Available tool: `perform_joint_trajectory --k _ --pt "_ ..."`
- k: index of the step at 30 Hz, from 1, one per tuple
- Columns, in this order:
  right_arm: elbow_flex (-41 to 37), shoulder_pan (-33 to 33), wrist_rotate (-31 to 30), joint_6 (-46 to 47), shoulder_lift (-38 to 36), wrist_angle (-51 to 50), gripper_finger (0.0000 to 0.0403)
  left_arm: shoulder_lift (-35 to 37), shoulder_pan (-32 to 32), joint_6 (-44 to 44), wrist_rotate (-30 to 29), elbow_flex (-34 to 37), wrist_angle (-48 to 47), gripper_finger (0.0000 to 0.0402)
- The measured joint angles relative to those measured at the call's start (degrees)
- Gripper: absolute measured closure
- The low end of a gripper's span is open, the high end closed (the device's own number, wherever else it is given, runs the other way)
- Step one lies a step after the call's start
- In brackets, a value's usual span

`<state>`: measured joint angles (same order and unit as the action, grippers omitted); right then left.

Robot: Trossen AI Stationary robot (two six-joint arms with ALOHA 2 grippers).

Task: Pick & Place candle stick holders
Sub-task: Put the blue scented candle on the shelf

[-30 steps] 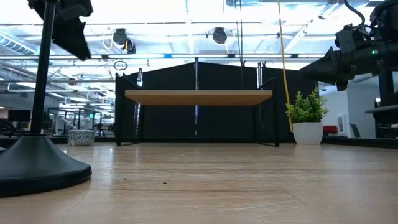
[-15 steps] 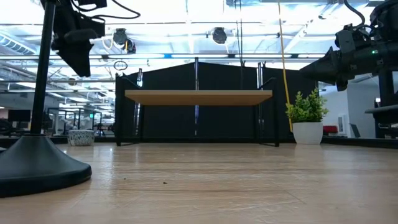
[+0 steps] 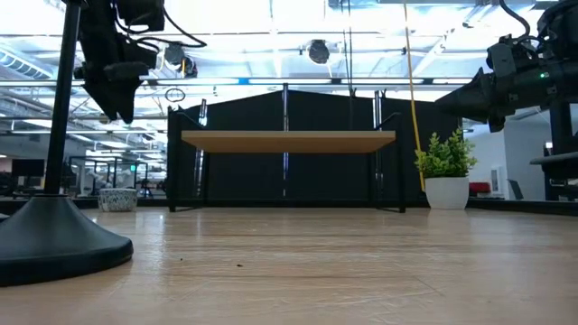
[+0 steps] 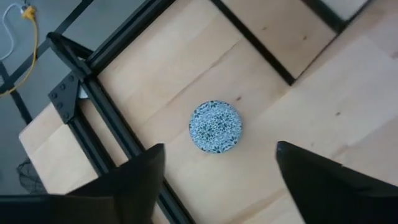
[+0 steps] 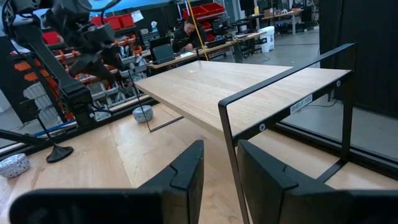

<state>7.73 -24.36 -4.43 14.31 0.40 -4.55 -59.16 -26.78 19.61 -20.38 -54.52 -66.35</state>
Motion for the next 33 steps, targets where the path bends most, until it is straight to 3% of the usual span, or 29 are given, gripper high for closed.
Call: perform_joint_trajectory --k 3,5,18,28,33 --pt "0.0 0.0 0.0 1.3 0.0 0.0 0.0314 -1.5 -1.2 -1.1 -1.2 0.0 -0.1 0.0021" --pt "0.0 0.0 0.0 3.7 0.0 0.0 0.0314 -2.9 -2.1 -3.2 -1.2 0.0 -0.1 0.0008" --pt "0.0 0.0 0.0 7.5 0.0 0.0 0.0314 -12.5 -5.2 -8.9 1.5 0.0 -0.1 0.0006" --pt "0.0 0.0 0.0 7.5 0.0 0.0 0.0314 -12.9 -13.6 -13.3 14.7 0.0 0.0 0.0011" --pt "0.0 0.0 0.0 7.5 0.0 0.0 0.0314 -12.9 -18.2 -16.1 15.9 0.0 0.4 0.0011"
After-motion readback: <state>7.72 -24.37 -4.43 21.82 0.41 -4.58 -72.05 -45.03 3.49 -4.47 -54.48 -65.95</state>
